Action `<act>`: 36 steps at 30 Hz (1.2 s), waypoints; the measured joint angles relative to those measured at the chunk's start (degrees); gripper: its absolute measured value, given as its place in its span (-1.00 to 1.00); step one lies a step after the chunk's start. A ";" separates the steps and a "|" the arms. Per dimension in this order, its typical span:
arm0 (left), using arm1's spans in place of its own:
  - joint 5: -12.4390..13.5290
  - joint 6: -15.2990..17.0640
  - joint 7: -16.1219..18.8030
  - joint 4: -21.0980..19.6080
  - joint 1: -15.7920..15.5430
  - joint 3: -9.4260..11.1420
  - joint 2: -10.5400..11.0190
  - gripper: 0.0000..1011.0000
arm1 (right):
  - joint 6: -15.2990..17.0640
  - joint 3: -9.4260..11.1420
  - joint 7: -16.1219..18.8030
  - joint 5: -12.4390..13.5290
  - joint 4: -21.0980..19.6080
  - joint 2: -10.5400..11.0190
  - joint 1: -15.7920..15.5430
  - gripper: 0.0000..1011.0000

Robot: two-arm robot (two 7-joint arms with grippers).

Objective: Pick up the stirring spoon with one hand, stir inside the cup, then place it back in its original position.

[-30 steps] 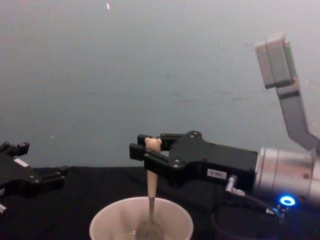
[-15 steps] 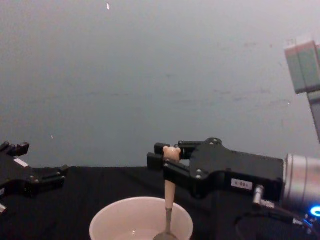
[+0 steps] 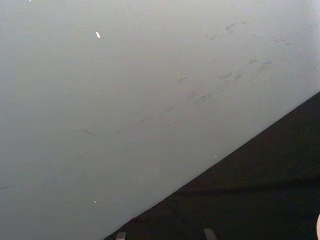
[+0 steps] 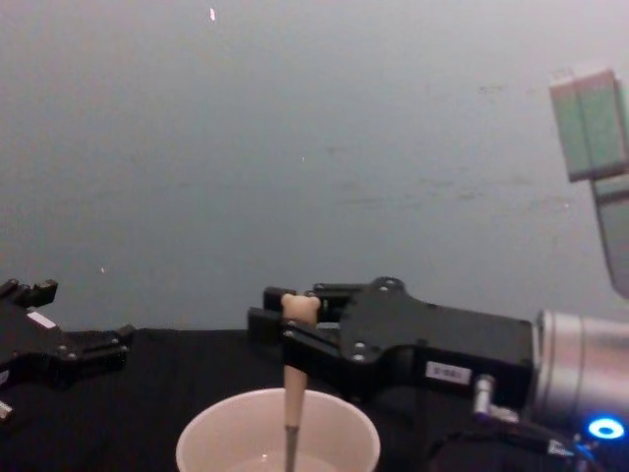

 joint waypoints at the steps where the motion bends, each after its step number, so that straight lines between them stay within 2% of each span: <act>1: 0.00 0.00 0.00 0.00 0.00 0.00 0.00 0.98 | -0.07 -0.13 0.03 0.00 0.38 -0.28 0.25 -0.57; 9: 0.00 0.00 0.00 0.00 0.00 0.00 0.00 0.98 | -1.42 -0.94 -1.04 -1.36 5.90 -3.70 3.59 -0.57; 15: 0.00 0.00 0.00 0.00 0.00 0.00 0.00 0.98 | -2.27 -0.26 -2.38 -2.23 8.95 -5.03 5.25 -0.57; 28: 0.00 0.00 0.00 0.00 0.00 0.00 0.00 0.98 | -2.37 1.09 -3.13 -2.95 9.26 -4.67 5.20 -0.57; 36: 0.01 0.00 0.00 0.00 0.00 0.00 0.00 0.98 | -1.70 2.07 -3.52 -3.13 6.36 -2.36 3.21 -0.57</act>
